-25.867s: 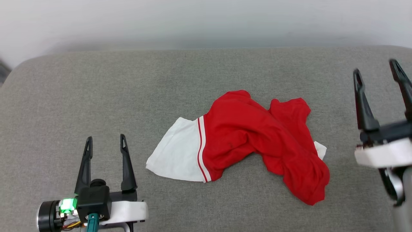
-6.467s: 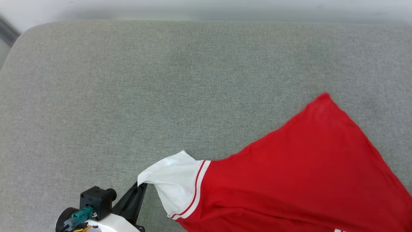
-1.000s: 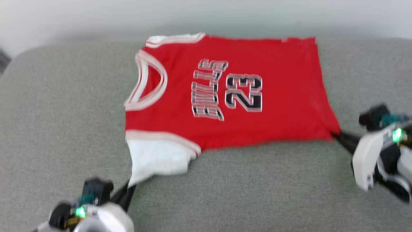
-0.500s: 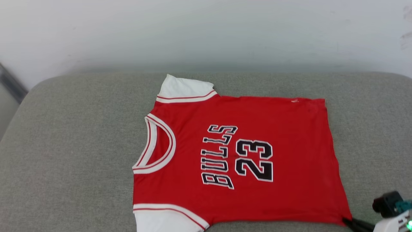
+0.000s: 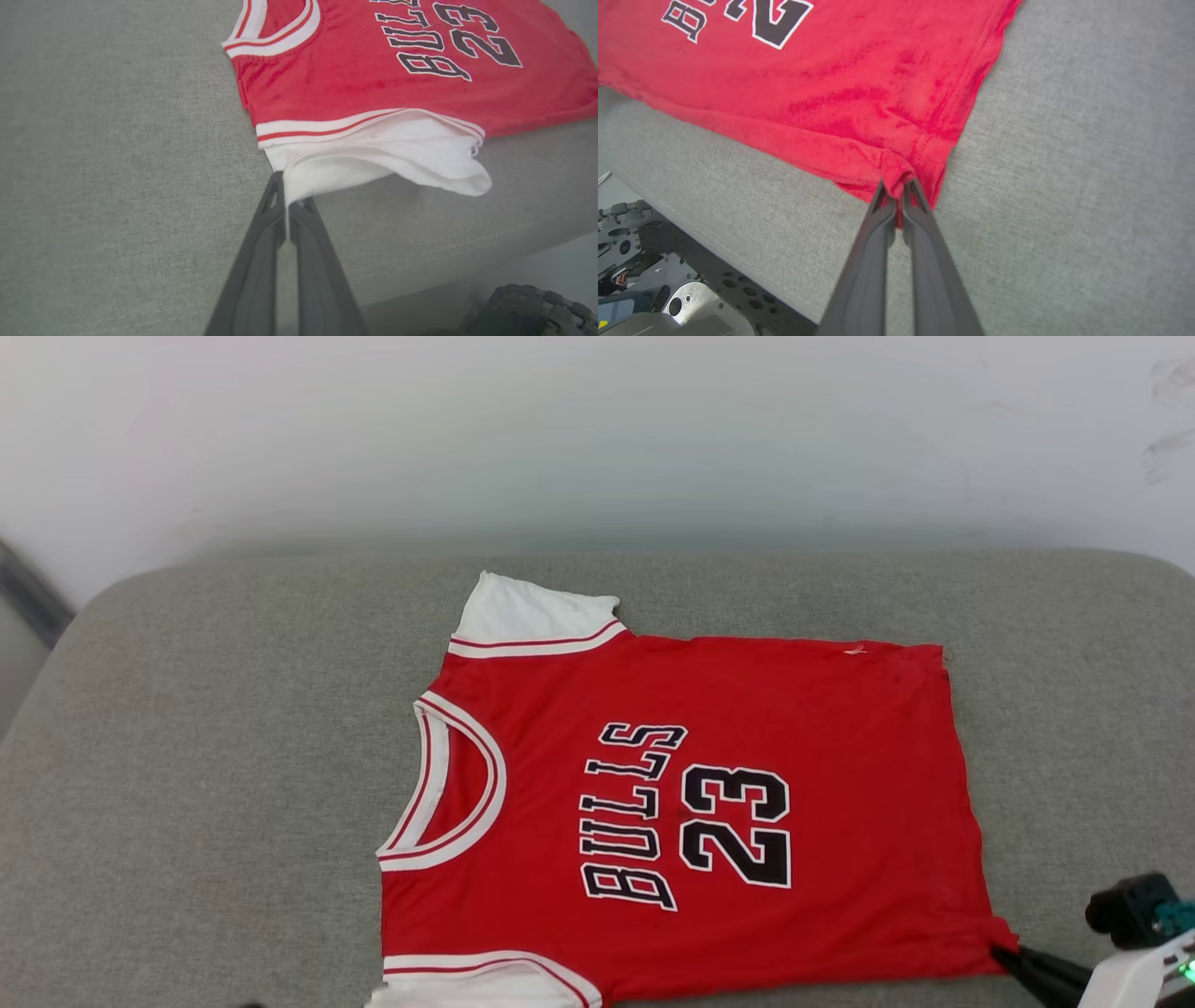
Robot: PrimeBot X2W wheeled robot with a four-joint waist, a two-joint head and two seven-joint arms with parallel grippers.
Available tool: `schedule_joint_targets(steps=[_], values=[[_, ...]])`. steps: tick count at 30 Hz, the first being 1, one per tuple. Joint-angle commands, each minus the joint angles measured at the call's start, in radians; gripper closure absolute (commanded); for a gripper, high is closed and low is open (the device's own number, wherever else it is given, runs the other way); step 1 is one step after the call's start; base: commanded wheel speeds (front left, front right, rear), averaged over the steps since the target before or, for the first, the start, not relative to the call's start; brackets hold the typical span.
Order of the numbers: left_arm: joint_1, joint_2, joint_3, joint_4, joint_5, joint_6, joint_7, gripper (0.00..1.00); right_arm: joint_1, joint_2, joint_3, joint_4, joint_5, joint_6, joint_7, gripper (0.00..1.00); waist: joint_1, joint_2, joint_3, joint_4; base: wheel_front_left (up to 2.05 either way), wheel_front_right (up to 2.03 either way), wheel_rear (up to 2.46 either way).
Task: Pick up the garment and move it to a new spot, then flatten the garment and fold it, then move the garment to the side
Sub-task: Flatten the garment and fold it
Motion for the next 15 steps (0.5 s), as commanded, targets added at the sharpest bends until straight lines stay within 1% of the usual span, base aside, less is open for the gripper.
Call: schedule_joint_targets(steps=[1,3,11,15], values=[[-0.036,0.011,0.001,-0.006,0.018,-0.01,0.009,1.0,-0.01,0.002,-0.023,-0.013,-0.014,-0.001,0.009,1.0,0.0001,-0.0001,0.006,0.001,0.0,0.0,0.0],[-0.091,0.019,0.007,-0.005,0.042,-0.025,0.023,1.0,-0.016,0.001,-0.063,-0.031,-0.027,-0.001,0.027,1.0,0.0001,-0.0001,0.014,0.002,0.0,0.0,0.0],[-0.302,0.02,0.033,0.029,0.112,-0.071,0.089,1.0,-0.044,0.022,-0.2,-0.11,-0.08,-0.001,0.109,1.0,0.0001,-0.0001,0.073,-0.02,0.0,0.0,0.0],[-0.383,0.001,0.04,0.073,0.126,-0.099,0.117,1.0,-0.052,0.042,-0.253,-0.135,-0.094,-0.001,0.143,1.0,0.0001,-0.0001,0.111,-0.029,0.0,0.0,0.0]])
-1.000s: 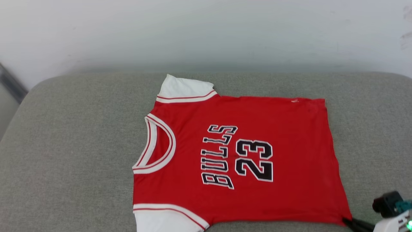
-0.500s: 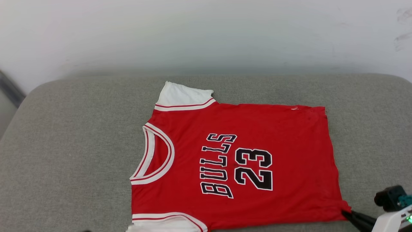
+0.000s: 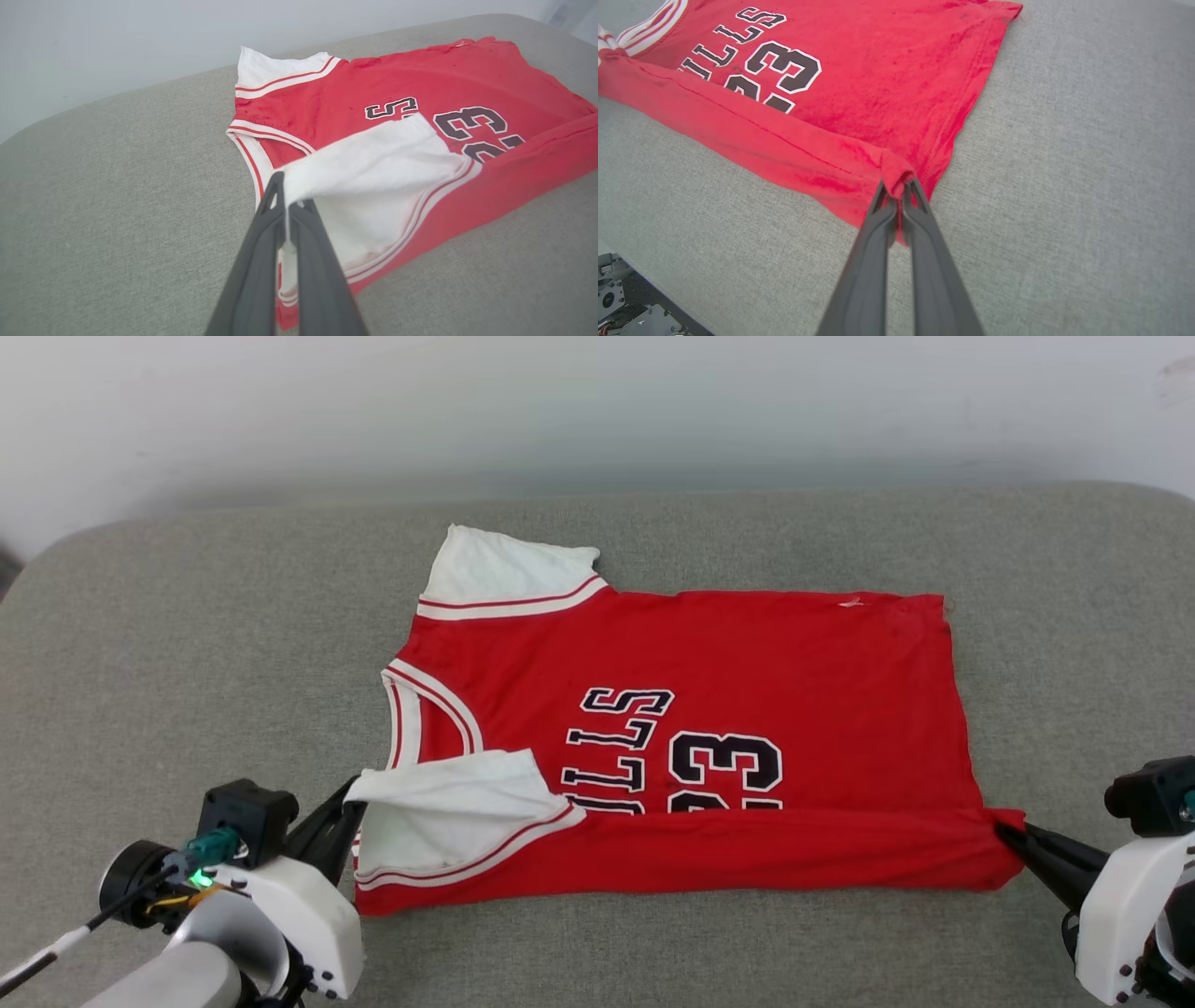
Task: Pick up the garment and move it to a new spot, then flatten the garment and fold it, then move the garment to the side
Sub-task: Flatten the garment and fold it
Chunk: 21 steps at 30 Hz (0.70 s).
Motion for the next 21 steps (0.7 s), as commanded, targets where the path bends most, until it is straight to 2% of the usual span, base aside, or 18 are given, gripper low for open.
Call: schedule_joint_targets(steps=[1,10,21], values=[[-0.027,-0.013,0.004,0.016,0.008,-0.007,0.004,1.0,-0.014,0.012,-0.014,-0.005,-0.005,-0.001,0.01,1.0,-0.0001,-0.0001,0.025,-0.008,0.0,0.0,0.0],[-0.145,-0.043,0.005,0.128,0.035,-0.064,0.021,1.0,-0.073,0.061,-0.075,0.0,-0.03,-0.001,0.064,1.0,-0.0001,-0.0001,0.123,-0.025,0.0,0.0,0.0],[-0.285,-0.1,0.001,0.288,0.066,-0.127,0.025,1.0,-0.16,0.095,-0.078,0.044,-0.055,-0.001,0.082,1.0,-0.0001,-0.0001,0.231,-0.03,0.0,0.0,0.0]])
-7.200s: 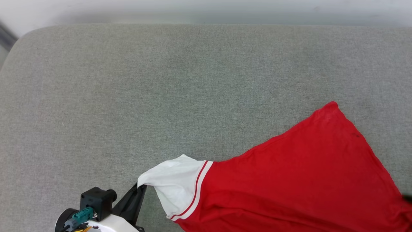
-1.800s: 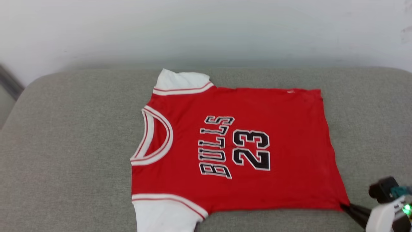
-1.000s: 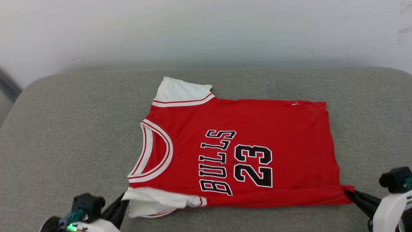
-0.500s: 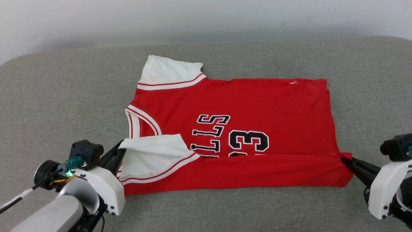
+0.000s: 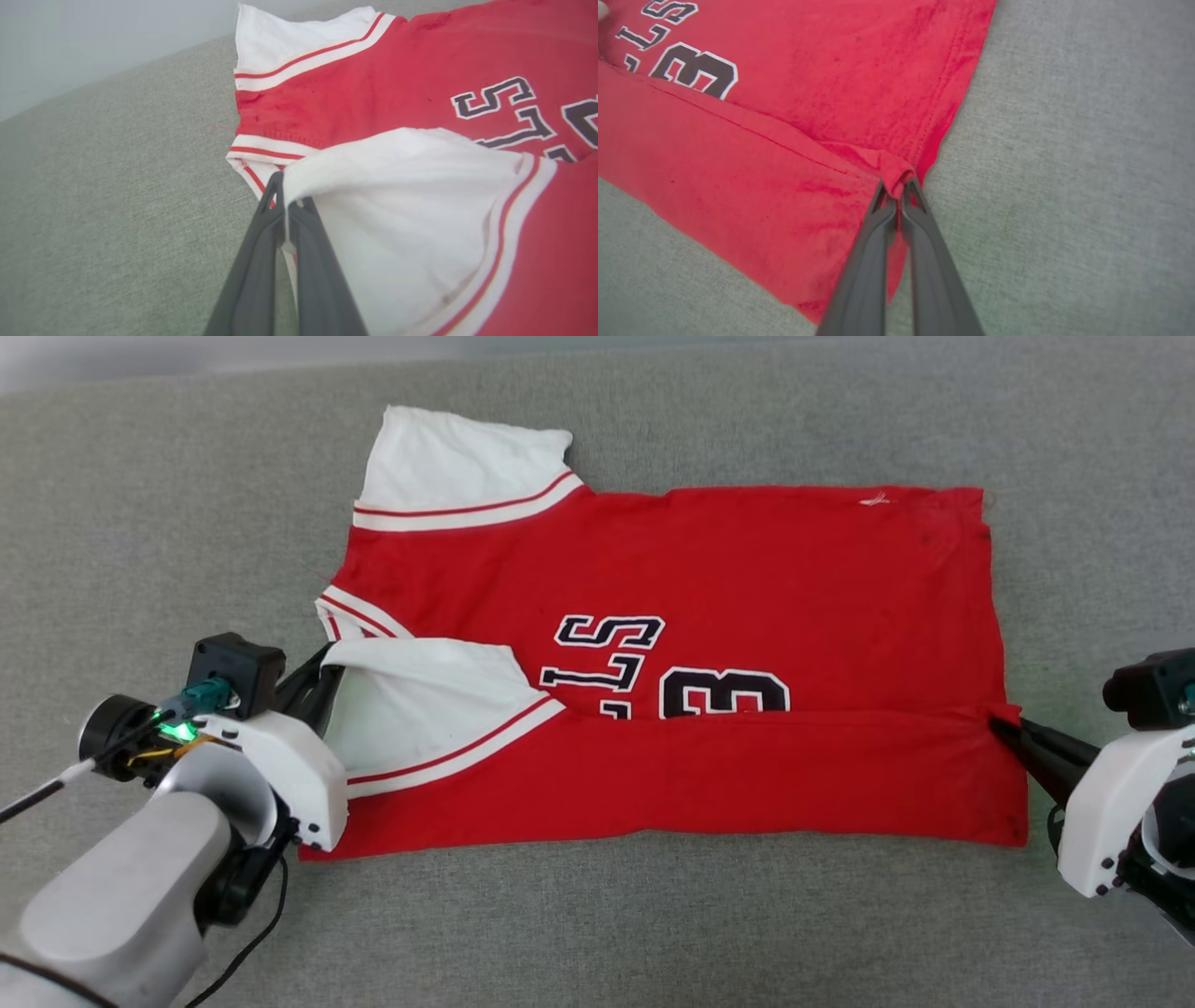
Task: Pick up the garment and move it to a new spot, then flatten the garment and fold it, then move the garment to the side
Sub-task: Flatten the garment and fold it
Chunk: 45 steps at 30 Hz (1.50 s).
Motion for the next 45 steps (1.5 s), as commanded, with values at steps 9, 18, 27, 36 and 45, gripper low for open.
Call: schedule_joint_targets(steps=[9,18,27,36,45], values=[[-0.047,-0.083,-0.051,0.172,-0.012,-0.086,0.044,1.0,-0.032,0.038,0.072,0.076,-0.005,-0.001,0.024,1.0,-0.0002,0.0,0.025,-0.005,0.0,0.0,0.0],[-0.085,-0.117,-0.065,0.286,-0.015,-0.146,0.038,0.0,-0.048,0.041,0.06,0.1,0.001,-0.001,-0.064,0.0,-0.0002,0.0,-0.033,0.011,0.0,0.0,0.0],[-0.162,-0.054,-0.082,0.227,0.001,-0.191,0.127,0.0,0.013,0.027,0.027,0.071,-0.003,-0.001,-0.09,0.0,-0.0002,0.0,-0.124,0.041,0.0,0.0,0.0],[-0.24,0.03,-0.148,0.069,-0.09,-0.254,0.506,0.0,0.056,0.035,-0.004,0.033,-0.031,-0.001,-0.067,0.0,-0.0002,0.0,-0.153,0.058,0.0,0.0,0.0],[-0.259,0.069,-0.199,-0.019,-0.204,-0.26,0.81,0.0,0.045,0.055,-0.009,-0.003,-0.056,-0.001,-0.034,0.0,-0.0002,0.0,-0.135,0.041,0.0,0.0,0.0]])
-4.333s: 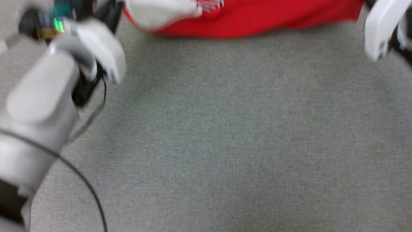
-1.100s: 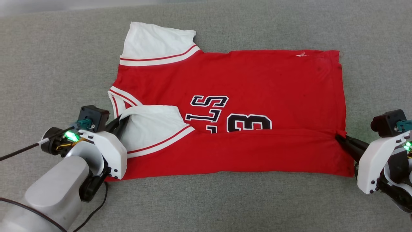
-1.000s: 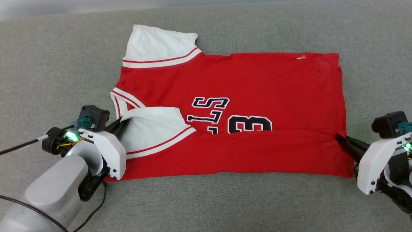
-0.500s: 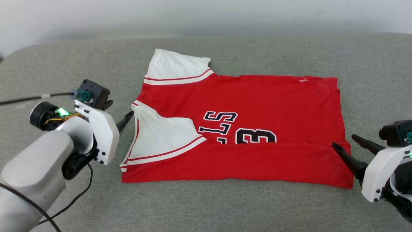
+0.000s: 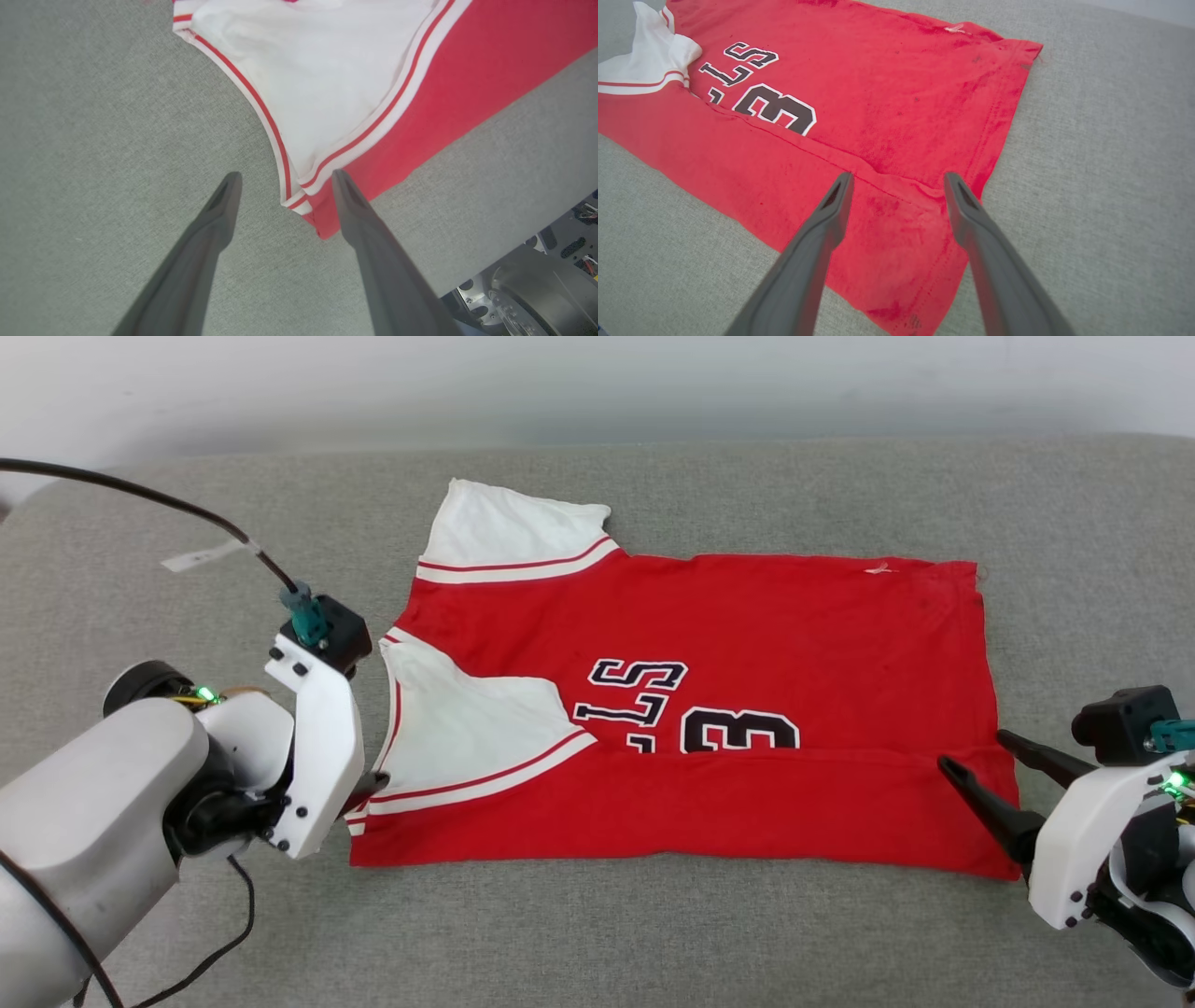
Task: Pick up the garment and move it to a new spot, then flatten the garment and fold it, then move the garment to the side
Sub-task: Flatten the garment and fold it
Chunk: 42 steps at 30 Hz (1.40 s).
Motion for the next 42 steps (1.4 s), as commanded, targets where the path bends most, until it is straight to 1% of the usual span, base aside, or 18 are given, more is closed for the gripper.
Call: schedule_joint_targets(steps=[1,3,6,12,14,17,18,19,20,22,25,28,30,36,38,40,42], values=[[0.003,0.007,-0.013,0.0,-0.003,-0.001,0.024,0.0,-0.013,0.01,0.002,-0.005,-0.007,-0.001,0.004,0.0,0.0,0.0,0.009,-0.008,0.0,0.0,0.0],[0.016,0.01,-0.026,-0.005,-0.012,0.0,0.052,0.0,-0.023,0.016,0.006,-0.007,-0.012,-0.001,0.007,0.0,0.0,0.0,0.02,-0.018,0.0,0.0,0.0],[0.032,0.006,-0.037,0.012,-0.016,0.008,0.063,0.0,-0.034,0.028,0.014,-0.004,-0.013,0.0,0.009,0.0,0.0,0.0,0.034,-0.032,0.0,0.0,0.0],[0.069,-0.028,-0.072,0.083,-0.025,0.017,0.094,0.0,-0.056,0.042,0.031,0.008,-0.014,-0.001,0.012,0.0,0.0,0.0,0.058,-0.048,0.0,0.0,0.0],[0.074,-0.038,-0.093,0.102,-0.014,0.011,0.104,0.0,-0.067,0.046,0.037,0.011,-0.015,0.0,0.011,0.0,0.0,0.0,0.064,-0.052,0.0,0.0,0.0],[0.08,-0.052,-0.1,0.124,-0.018,0.006,0.094,0.0,-0.084,0.044,0.044,0.015,-0.015,0.0,0.011,0.0,0.0,0.0,0.068,-0.055,0.0,0.0,0.0],[0.079,-0.056,-0.102,0.128,-0.018,0.002,0.09,0.55,-0.089,0.039,0.048,0.013,-0.017,-0.001,0.012,0.0,0.0,0.0,0.067,-0.054,0.0,0.0,0.0],[0.078,-0.058,-0.103,0.129,-0.014,-0.001,0.08,0.88,-0.097,0.031,0.053,0.011,-0.022,0.0,0.012,0.0,0.0,0.0,0.064,-0.052,0.0,0.0,0.0],[0.078,-0.06,-0.103,0.133,-0.015,-0.003,0.074,1.0,-0.105,0.023,0.057,0.007,-0.03,-0.001,0.011,0.0,0.0,0.0,0.059,-0.051,0.0,0.0,0.0],[0.068,-0.06,-0.106,0.133,-0.006,-0.008,0.064,1.0,-0.121,0.01,0.068,0.001,-0.036,-0.001,0.021,0.0,0.0,0.0,0.048,-0.047,0.0,0.0,0.0],[0.051,-0.056,-0.104,0.122,-0.007,-0.013,0.043,1.0,-0.162,-0.028,0.075,-0.019,-0.05,-0.001,0.047,0.0,0.0,0.0,0.028,-0.041,0.0,0.0,0.0],[0.035,-0.046,-0.099,0.11,-0.002,-0.015,0.02,1.0,-0.207,-0.074,0.107,-0.052,-0.05,0.0,0.119,0.0,0.0,0.0,0.007,-0.037,0.0,0.0,0.0],[0.029,-0.038,-0.094,0.098,-0.003,-0.016,0.006,1.0,-0.238,-0.117,0.138,-0.075,-0.036,-0.001,0.196,0.0,0.0,0.0,-0.004,-0.033,0.0,0.0,0.0],[0.021,-0.018,-0.099,0.053,0.002,-0.017,-0.02,1.0,-0.308,-0.221,0.234,-0.135,0.071,-0.001,0.482,0.0,0.0,0.0,-0.015,-0.023,0.0,0.0,0.0],[0.018,-0.017,-0.104,0.038,0.009,-0.017,-0.026,1.0,-0.314,-0.239,0.257,-0.127,0.11,-0.001,0.556,0.0,0.0,0.0,-0.01,-0.015,0.0,0.0,0.0],[0.019,-0.023,-0.107,0.025,0.013,-0.017,-0.033,1.0,-0.316,-0.243,0.268,-0.108,0.147,-0.001,0.612,0.0,0.0,0.0,-0.003,-0.006,0.0,0.0,0.0],[0.018,-0.026,-0.109,0.019,0.017,-0.017,-0.036,1.0,-0.313,-0.238,0.27,-0.094,0.163,-0.001,0.633,0.0,0.0,0.0,0.001,-0.003,0.0,0.0,0.0]])
